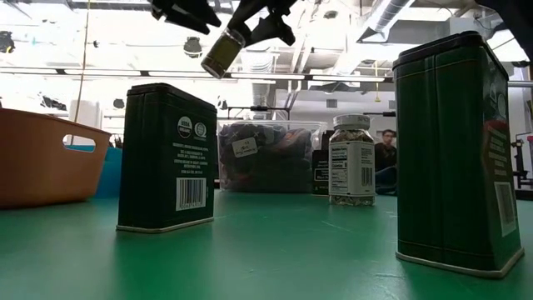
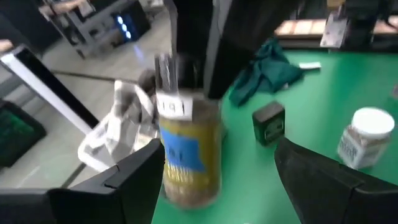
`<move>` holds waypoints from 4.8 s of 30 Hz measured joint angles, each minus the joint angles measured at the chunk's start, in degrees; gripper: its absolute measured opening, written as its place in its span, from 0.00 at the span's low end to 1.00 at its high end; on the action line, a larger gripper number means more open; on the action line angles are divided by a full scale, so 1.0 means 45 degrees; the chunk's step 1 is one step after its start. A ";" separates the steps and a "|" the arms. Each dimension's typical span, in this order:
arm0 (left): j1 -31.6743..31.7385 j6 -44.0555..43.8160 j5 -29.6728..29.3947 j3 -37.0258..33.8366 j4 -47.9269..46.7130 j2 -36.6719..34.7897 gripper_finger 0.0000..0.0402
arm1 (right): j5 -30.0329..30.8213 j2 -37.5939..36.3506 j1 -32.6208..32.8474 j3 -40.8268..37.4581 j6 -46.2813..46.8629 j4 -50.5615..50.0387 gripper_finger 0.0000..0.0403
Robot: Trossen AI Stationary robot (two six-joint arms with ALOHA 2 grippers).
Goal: Sort spices by type
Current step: Put the top black spice bottle into the red bin, then put the left black spice bottle into the red bin
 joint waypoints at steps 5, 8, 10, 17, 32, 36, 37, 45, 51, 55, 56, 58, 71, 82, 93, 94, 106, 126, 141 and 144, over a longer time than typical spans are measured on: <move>0.0485 0.0352 -0.0046 -0.0005 0.0382 0.0457 0.73 | -0.0037 0.0000 0.0221 0.0000 0.0228 0.0004 0.57; 0.0659 0.0033 -0.0037 -0.0005 0.0501 0.0810 0.73 | -0.0042 0.0000 0.0334 0.0000 0.0311 0.0011 0.57; 0.0669 -0.0190 -0.0029 -0.0005 0.0463 0.1004 0.73 | -0.0042 0.0000 0.0386 0.0000 0.0328 0.0001 0.57; 0.0606 0.0159 -0.0072 -0.0003 0.1104 0.1258 0.66 | -0.0042 0.0000 0.0385 0.0000 0.0456 -0.0061 0.57; 0.0606 -0.0770 -0.0102 -0.0005 0.1115 0.1224 0.35 | -0.0038 -0.0005 0.0385 0.0000 0.0252 0.0037 0.60; 0.0625 -0.1063 -0.0068 -0.0005 0.0797 0.1209 0.35 | -0.0257 -0.0005 0.0323 -0.0010 -0.0136 0.0501 0.69; 0.0624 -0.1135 -0.0062 -0.0005 0.0713 0.1214 0.35 | -0.0468 -0.0009 0.0253 -0.0010 -0.0132 0.0590 0.71; 0.0659 -0.2160 -0.0530 -0.0443 -0.0528 0.0396 0.35 | -0.0990 -0.0485 -0.0445 -0.0010 -0.0359 -0.0442 0.90; 0.1183 -0.3437 -0.1243 -0.2883 -0.0605 -0.1906 0.35 | 0.0541 -0.1744 -0.0845 -0.0010 -0.1167 -0.1228 0.92; 0.1587 -0.4218 -0.1258 -0.5096 0.0731 -0.3112 0.35 | 0.1064 -0.2286 -0.0771 -0.0010 -0.1384 -0.1288 0.90; 0.1665 -0.4293 -0.1259 -0.5595 0.1209 -0.3288 0.35 | 0.1070 -0.2360 -0.0769 -0.0010 -0.1380 -0.1302 0.90; 0.1786 -0.4271 -0.1391 -0.6481 0.2477 -0.3541 0.35 | 0.1094 -0.2409 -0.0642 -0.0010 -0.1375 -0.1331 0.90; 0.2649 -0.6135 -0.3053 -0.9496 0.5260 -0.3526 0.35 | 0.1849 -0.2199 0.0518 -0.0015 -0.1406 -0.1964 0.89; 0.3308 -0.4366 -0.2952 -1.0802 0.8771 -0.2827 0.39 | 0.2007 -0.2220 0.0823 -0.0015 -0.0981 -0.2357 0.89; 0.4365 -0.4707 -0.2153 -1.0807 1.1416 -0.0280 0.44 | 0.2086 -0.2225 0.1046 -0.0015 -0.0753 -0.2357 0.89; 0.4427 -0.4703 -0.2018 -1.0807 1.1627 -0.0039 0.44 | 0.2095 -0.2225 0.1055 -0.0015 -0.0753 -0.2357 0.89; 0.5189 -0.4750 -0.1996 -1.0482 1.3178 0.2474 0.45 | 0.2151 -0.2229 0.1051 -0.0015 -0.0661 -0.2357 0.89; 0.5395 -0.4838 -0.2149 -0.8903 1.1966 0.3891 0.61 | 0.2143 -0.2234 0.1143 -0.0015 -0.0539 -0.2362 0.89; 0.4903 -0.3831 -0.2132 -0.8913 1.1796 0.2868 0.62 | 0.2180 -0.2234 0.1138 -0.0015 -0.0425 -0.2362 0.89; 0.4808 -0.3600 -0.2125 -0.8913 1.1249 0.2094 0.63 | 0.2187 -0.2234 0.1133 -0.0015 -0.0451 -0.2362 0.89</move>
